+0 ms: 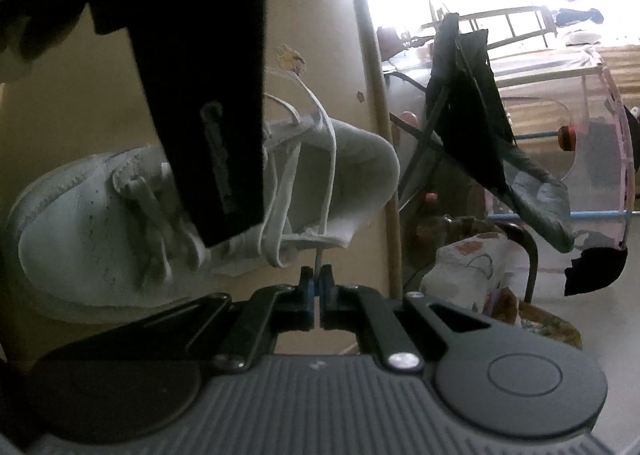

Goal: Lace up shoes with both hands

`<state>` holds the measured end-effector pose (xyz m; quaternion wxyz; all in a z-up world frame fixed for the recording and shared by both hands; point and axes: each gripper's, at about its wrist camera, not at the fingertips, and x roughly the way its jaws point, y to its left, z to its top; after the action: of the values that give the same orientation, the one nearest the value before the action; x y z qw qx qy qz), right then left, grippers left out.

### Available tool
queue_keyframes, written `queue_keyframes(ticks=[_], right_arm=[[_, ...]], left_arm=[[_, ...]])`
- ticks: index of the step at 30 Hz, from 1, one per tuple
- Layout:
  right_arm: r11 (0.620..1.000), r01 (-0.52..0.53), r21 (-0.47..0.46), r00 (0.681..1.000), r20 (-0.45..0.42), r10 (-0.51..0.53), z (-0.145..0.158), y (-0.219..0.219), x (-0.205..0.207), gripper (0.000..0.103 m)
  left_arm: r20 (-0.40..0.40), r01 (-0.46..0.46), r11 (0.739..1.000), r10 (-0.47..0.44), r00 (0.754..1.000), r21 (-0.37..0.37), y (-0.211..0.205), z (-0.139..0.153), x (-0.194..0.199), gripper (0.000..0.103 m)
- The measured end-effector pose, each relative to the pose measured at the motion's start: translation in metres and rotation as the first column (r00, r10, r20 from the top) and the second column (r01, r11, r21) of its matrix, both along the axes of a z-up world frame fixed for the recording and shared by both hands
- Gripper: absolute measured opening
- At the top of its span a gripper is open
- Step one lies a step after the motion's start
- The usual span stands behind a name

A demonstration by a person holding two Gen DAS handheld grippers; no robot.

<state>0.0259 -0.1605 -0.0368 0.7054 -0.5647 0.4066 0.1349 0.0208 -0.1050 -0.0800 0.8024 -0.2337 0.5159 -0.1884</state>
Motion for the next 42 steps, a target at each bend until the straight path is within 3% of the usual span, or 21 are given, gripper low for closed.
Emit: queue_keyframes(ticks=[42], right_arm=[[0.988,0.148,-0.046,0.988,-0.046,-0.150,-0.021,-0.045,-0.022,0.002]], left_arm=[[-0.004,-0.012,1.000,0.012,1.000,-0.002,0.009,-0.013,-0.008,0.062]])
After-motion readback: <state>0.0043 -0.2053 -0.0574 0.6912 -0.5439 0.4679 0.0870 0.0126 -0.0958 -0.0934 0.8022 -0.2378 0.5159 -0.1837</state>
